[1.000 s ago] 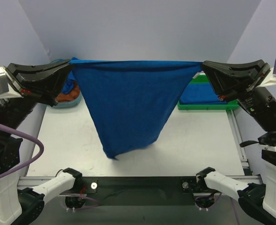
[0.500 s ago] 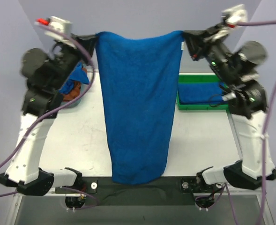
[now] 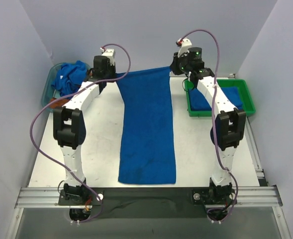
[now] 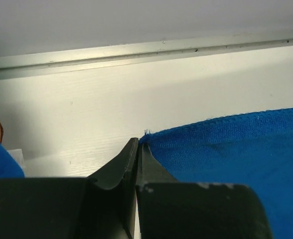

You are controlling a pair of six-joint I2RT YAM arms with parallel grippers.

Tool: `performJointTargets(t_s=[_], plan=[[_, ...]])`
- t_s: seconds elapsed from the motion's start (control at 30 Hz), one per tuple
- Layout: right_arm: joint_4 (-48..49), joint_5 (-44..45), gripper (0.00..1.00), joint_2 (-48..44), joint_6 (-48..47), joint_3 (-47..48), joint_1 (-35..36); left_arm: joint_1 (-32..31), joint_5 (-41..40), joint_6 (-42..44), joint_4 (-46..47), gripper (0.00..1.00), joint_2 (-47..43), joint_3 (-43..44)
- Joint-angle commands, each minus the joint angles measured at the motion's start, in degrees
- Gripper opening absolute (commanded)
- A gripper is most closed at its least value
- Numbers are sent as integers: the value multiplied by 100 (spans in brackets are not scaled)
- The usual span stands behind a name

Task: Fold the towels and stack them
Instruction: Flatten out the crumpled towel, then fold the towel

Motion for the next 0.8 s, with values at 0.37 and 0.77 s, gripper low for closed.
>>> performJointTargets(t_s=[0.37,0.77], plan=[[1352,-733,0,331,-167,116,-372,207,429,-352,553,0,506,1050],[1361,-778,0,-925,449,-2467,-503,146,1370,-906,1117,0,-813,-1411]])
